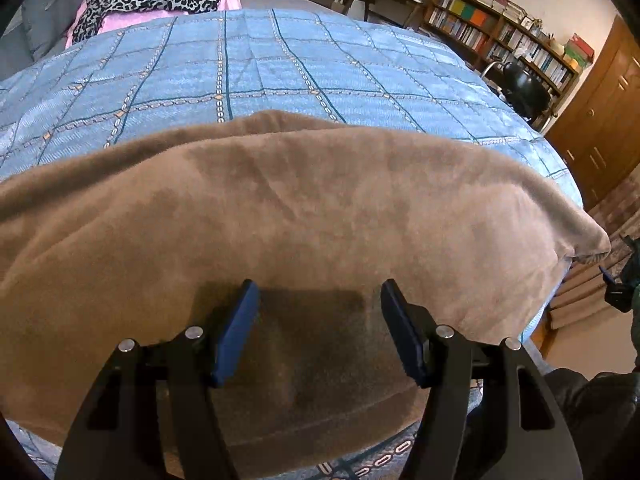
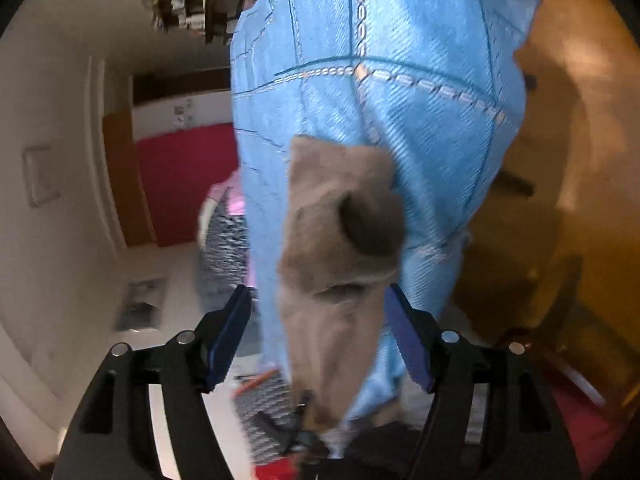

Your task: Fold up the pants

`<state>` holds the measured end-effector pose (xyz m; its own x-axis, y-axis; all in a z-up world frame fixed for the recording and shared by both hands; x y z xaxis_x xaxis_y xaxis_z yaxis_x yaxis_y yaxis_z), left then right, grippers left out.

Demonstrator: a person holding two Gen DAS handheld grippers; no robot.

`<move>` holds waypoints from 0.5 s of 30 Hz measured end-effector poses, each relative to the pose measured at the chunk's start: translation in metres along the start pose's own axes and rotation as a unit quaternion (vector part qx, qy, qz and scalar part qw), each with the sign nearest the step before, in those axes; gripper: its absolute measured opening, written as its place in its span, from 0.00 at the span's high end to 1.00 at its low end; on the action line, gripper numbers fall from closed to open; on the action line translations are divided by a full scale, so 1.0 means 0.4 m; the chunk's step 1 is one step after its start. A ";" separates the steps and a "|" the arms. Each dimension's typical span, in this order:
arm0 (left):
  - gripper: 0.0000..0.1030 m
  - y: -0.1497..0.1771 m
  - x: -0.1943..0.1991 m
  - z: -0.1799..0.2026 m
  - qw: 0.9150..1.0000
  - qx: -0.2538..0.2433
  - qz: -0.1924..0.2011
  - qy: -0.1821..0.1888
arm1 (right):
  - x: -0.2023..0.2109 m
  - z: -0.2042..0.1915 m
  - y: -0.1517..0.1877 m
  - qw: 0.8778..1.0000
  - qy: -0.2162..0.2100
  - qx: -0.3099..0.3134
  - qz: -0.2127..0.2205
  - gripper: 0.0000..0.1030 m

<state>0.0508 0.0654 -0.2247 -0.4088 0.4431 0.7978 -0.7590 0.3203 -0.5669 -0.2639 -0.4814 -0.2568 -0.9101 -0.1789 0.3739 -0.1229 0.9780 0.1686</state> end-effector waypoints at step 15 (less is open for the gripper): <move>0.36 0.023 -0.030 0.019 1.000 -0.006 -0.012 0.014 | -0.113 -0.066 -0.052 0.981 0.167 0.087 0.046 0.78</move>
<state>0.0448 0.0568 -0.2381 -0.3763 0.4588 0.8049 -0.7619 0.3411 -0.5506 -0.2099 -0.4967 -0.2533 -0.7434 -0.0855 0.6633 -0.1383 0.9900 -0.0275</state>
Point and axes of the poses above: each gripper's, at about its wrist camera, not at the fingertips, and x roughly against the way its jaws point, z to its right, y to its underside, the point moved 5 cm from there along -x, roughly the way its jaws point, and after that the axes turned 4 degrees about z, right-handed, at the moved point
